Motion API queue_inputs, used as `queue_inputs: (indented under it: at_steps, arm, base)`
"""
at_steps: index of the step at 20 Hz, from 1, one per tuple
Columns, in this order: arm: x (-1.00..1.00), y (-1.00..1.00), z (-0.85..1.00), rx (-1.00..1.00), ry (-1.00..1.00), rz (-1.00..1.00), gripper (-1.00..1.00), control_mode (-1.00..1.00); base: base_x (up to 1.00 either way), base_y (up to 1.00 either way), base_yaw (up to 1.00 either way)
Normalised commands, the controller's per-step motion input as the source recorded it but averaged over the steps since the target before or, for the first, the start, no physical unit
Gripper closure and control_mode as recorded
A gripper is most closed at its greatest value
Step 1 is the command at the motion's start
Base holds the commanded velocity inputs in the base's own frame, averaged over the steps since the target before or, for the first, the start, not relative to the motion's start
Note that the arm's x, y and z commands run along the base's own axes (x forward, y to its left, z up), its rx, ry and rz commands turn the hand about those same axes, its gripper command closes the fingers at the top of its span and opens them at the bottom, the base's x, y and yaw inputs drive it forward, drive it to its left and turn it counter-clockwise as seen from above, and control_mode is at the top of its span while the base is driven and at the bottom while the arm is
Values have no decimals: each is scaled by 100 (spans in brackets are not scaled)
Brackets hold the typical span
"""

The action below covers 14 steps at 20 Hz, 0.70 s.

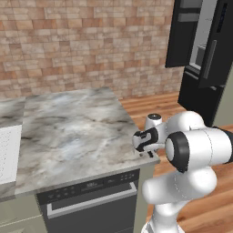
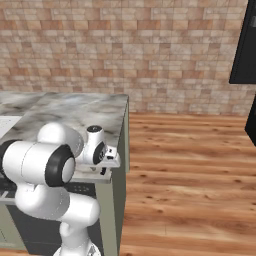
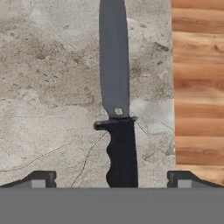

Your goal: Retrieve the butter from the fridge and place it on a plate on the dining table. Then retrieve the butter knife by the fridge and place it near the plate.

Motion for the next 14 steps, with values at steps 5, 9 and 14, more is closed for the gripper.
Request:
queue_inputs:
  at_steps: [5,9,14]
  arm:
    - [4,0,-9,0,0,0,-100,-100]
    - [0,0,-2,0,0,0,-100,-100]
    - [0,0,-1,0,0,0,100,-100]
  base:
    - [0,0,0]
    - [0,0,0]
    - [0,0,0]
